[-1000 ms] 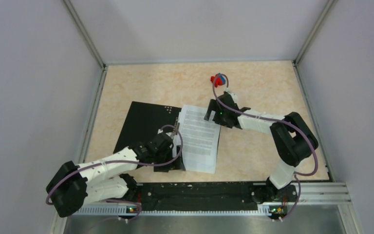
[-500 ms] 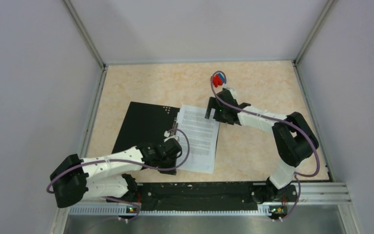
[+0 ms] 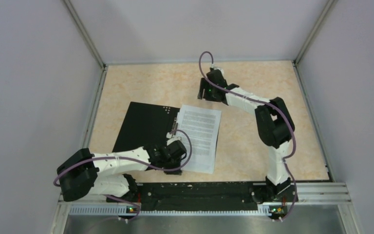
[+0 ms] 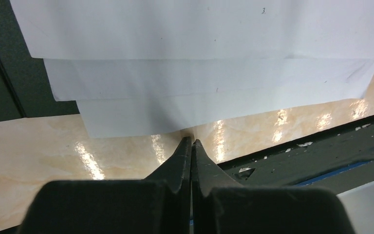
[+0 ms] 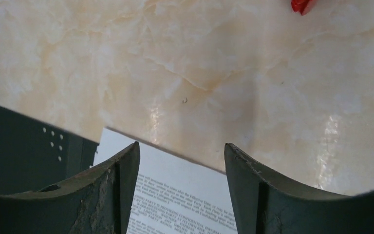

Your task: Put the files into the folder

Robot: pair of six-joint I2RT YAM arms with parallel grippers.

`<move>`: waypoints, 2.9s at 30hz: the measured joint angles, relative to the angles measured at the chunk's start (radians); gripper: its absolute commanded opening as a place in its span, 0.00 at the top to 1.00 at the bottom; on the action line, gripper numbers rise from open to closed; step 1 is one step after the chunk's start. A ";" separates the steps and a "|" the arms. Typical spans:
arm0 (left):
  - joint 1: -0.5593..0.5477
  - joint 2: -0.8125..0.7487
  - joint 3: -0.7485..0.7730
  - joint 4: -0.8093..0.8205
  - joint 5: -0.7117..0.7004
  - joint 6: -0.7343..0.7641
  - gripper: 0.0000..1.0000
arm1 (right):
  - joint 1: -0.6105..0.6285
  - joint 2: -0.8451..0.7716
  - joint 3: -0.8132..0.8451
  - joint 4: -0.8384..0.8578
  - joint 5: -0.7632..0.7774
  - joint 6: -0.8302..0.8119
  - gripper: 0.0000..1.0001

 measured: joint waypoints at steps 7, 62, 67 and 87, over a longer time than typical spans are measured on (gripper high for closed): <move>-0.005 0.009 0.000 0.023 -0.022 -0.038 1.00 | 0.000 0.189 0.117 -0.021 -0.037 -0.017 0.40; 0.043 0.063 0.067 -0.050 -0.199 0.005 0.96 | 0.113 0.099 -0.023 0.030 -0.140 0.054 0.39; 0.044 0.066 0.067 -0.042 -0.196 0.015 0.96 | 0.118 0.099 -0.018 0.015 -0.133 0.043 0.39; 0.046 -0.059 0.099 -0.203 -0.119 0.098 0.85 | 0.038 -0.072 -0.046 -0.063 -0.101 0.053 0.30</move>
